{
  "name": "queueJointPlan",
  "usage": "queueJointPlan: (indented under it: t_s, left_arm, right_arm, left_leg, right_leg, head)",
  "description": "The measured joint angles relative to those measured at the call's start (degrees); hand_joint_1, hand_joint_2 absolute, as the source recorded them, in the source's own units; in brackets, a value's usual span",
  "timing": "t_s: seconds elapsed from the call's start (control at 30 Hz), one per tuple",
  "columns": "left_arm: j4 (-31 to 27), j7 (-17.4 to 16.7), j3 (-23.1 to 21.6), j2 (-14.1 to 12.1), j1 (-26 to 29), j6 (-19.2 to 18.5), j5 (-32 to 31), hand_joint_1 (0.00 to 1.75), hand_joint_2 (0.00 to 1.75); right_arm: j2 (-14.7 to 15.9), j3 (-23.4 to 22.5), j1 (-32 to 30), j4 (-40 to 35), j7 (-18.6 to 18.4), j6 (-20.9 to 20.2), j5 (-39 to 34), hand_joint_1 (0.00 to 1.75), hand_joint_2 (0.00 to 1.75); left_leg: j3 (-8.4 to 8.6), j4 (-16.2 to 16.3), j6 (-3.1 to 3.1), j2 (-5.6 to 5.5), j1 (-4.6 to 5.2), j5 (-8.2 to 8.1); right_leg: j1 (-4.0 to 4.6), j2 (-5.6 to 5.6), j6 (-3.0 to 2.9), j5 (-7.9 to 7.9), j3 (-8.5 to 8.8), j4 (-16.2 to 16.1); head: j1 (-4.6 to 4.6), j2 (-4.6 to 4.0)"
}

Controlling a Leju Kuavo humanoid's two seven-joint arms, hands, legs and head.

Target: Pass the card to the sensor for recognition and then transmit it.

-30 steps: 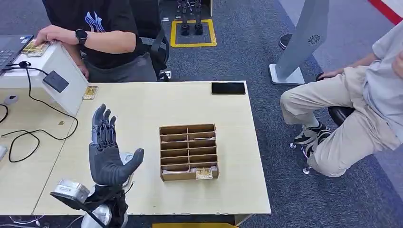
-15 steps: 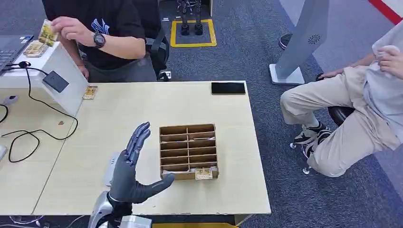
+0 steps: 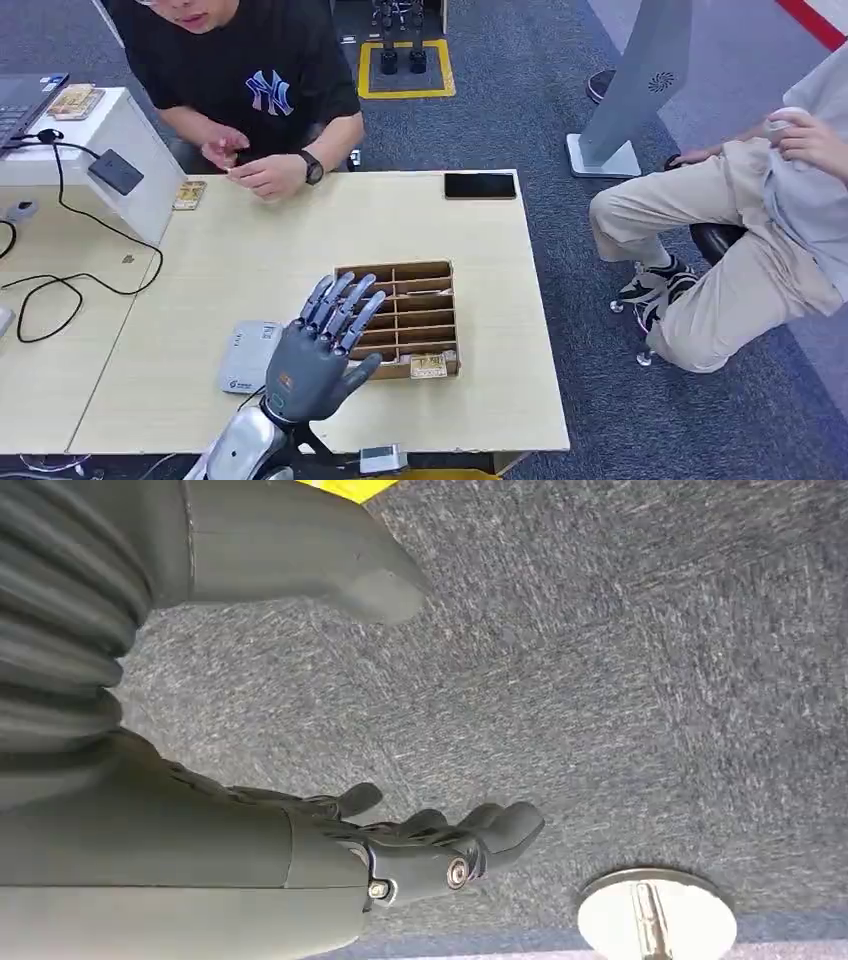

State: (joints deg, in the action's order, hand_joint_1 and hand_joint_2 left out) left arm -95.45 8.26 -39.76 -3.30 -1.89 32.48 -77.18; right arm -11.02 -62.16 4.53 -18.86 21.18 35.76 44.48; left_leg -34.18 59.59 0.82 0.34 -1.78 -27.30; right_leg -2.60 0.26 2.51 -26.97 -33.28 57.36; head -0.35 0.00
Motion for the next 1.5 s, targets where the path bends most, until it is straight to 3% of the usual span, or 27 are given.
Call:
queueJointPlan:
  t_s: [0.13, 0.23, 0.37, 0.57, 0.67, 0.73, 0.83, 0.97, 1.13, 1.5]
  left_arm:
    - [1.2, -4.6, -0.2, -0.1, -0.5, 1.2, -6.3, 0.0, 1.75]
    - [2.8, -11.4, -0.6, -0.4, -1.4, 2.4, -11.7, 0.0, 1.75]
    - [4.4, -19.8, -2.9, -1.7, -4.4, 2.8, -12.3, 0.0, 1.75]
    - [5.9, -22.9, -5.6, -3.2, -6.8, 2.7, -12.3, 0.0, 1.75]
    - [6.5, -29.7, -7.8, -4.2, -8.9, 1.9, -12.3, 0.0, 1.75]
    - [6.9, -37.8, -10.9, -5.1, -10.9, -0.4, -12.3, 0.0, 1.75]
    - [7.4, -42.8, -14.1, -5.6, -12.4, -3.3, -12.3, 0.0, 1.75]
    - [8.8, -43.0, -16.0, -5.9, -12.5, -5.2, -12.3, 0.0, 1.75]
    - [10.6, -40.5, -16.2, -6.0, -12.2, -4.5, -12.3, 0.0, 1.75]
    - [12.0, -40.5, -16.2, -6.0, -11.6, -4.7, -12.3, 0.0, 1.75]
  right_arm:
    - [0.0, 0.0, 0.0, 0.0, -0.2, 0.0, 0.1, 0.0, 1.75]
    - [0.0, 0.0, 0.0, 0.0, -0.5, 0.0, 0.7, 0.0, 1.75]
    - [0.0, 0.0, 0.0, 0.0, -0.7, -0.1, 1.0, 0.0, 1.75]
    - [0.0, 0.0, 0.0, 0.0, -0.8, -0.1, 1.0, 0.0, 1.75]
    - [0.0, 0.0, 0.0, -0.1, -1.2, -0.1, 1.1, 0.0, 1.75]
    - [0.0, 0.0, -0.1, -0.2, -1.5, -0.2, 1.1, 0.0, 1.75]
    - [0.0, 0.0, -0.2, -0.4, -1.9, -0.3, 1.2, 0.0, 1.75]
    - [-0.1, 0.0, -0.6, -1.0, -2.4, -0.5, 2.0, 0.0, 1.75]
    - [-0.3, 0.0, -0.8, -1.4, -2.7, -0.6, 2.2, 0.0, 1.75]
    - [-0.4, 0.0, -1.0, -1.9, -2.8, -0.6, 3.0, 0.0, 1.75]
  left_leg:
    - [0.0, 0.0, 0.0, 0.0, 0.0, 0.0]
    - [0.0, 0.0, 0.0, 0.0, 0.0, 0.0]
    - [0.0, 0.0, 0.0, 0.0, 0.0, 0.0]
    - [0.0, 0.0, 0.01, 0.0, 0.0, 0.01]
    - [0.0, 0.0, 0.01, -0.01, 0.0, 0.01]
    - [-0.01, 0.0, 0.01, -0.01, 0.0, 0.01]
    - [-0.01, 0.0, 0.01, 0.0, 0.0, 0.01]
    - [-0.01, 0.0, 0.01, 0.0, 0.0, 0.01]
    - [-0.01, 0.0, 0.0, 0.0, 0.0, 0.0]
    - [-0.01, 0.0, 0.0, 0.0, 0.0, 0.0]
  right_leg:
    - [0.0, 0.0, 0.0, 0.0, 0.0, 0.0]
    - [0.0, 0.0, 0.0, 0.0, 0.0, 0.0]
    - [0.0, -0.02, 0.0, 0.0, 0.02, 0.0]
    - [0.0, 0.0, 0.0, 0.01, 0.0, 0.0]
    - [0.0, -0.01, 0.0, 0.0, -0.01, 0.0]
    - [0.0, -0.01, 0.0, 0.0, 0.0, 0.0]
    - [0.0, 0.01, 0.0, 0.0, 0.0, 0.0]
    - [0.0, 0.01, 0.0, 0.0, 0.0, 0.0]
    - [0.0, 0.01, 0.0, 0.0, 0.0, 0.0]
    - [0.0, 0.0, 0.0, 0.0, 0.01, 0.0]
  head:
    - [0.02, 0.0]
    - [0.02, 0.0]
    - [0.02, 0.0]
    - [0.02, 0.0]
    - [0.0, 0.0]
    - [0.02, 0.0]
    - [0.02, 0.0]
    - [0.0, 0.0]
    - [0.02, 0.0]
    - [0.0, 0.0]
